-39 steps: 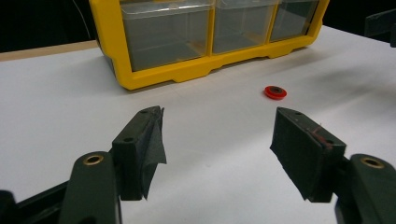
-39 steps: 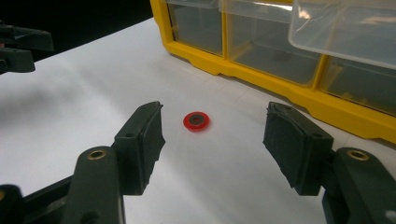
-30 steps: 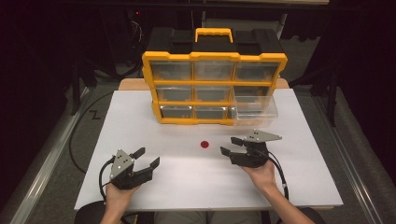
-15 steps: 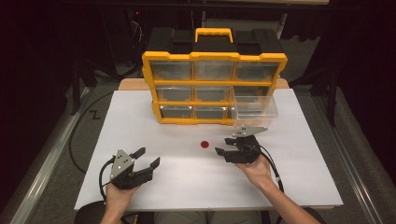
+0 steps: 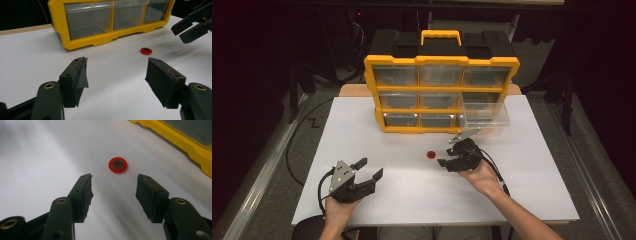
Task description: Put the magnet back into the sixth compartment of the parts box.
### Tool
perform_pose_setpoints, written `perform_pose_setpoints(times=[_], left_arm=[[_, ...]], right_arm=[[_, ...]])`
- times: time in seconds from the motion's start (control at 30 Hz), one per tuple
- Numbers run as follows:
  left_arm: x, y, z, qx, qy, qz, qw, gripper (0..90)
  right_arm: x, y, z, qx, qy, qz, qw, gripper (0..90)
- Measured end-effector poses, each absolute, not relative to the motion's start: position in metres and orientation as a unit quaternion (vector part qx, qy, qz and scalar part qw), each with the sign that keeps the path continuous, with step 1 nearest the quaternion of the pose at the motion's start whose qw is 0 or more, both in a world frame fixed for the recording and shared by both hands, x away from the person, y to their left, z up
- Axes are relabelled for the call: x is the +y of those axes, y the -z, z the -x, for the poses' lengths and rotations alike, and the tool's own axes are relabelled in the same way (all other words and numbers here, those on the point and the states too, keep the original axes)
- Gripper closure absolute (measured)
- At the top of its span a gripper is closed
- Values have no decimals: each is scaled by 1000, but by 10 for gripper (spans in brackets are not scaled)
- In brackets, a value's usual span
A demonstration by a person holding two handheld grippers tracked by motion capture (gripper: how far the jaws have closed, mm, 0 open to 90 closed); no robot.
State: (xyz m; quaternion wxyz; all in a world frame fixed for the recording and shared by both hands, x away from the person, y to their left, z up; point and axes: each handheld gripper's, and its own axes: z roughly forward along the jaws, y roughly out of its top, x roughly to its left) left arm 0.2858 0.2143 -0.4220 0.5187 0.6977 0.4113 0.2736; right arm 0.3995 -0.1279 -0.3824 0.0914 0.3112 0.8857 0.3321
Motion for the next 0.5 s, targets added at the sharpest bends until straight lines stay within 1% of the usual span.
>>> perform_pose_setpoints(times=[0.23,0.5], left_arm=[[214,422,-286,411,-274,-698,519,332],[214,422,-286,409,-272,-700,519,330]], right_arm=[[-118,379,-406,895,-305,-313,86,497],[-99,381,-417,912,-245,-320,72,502]])
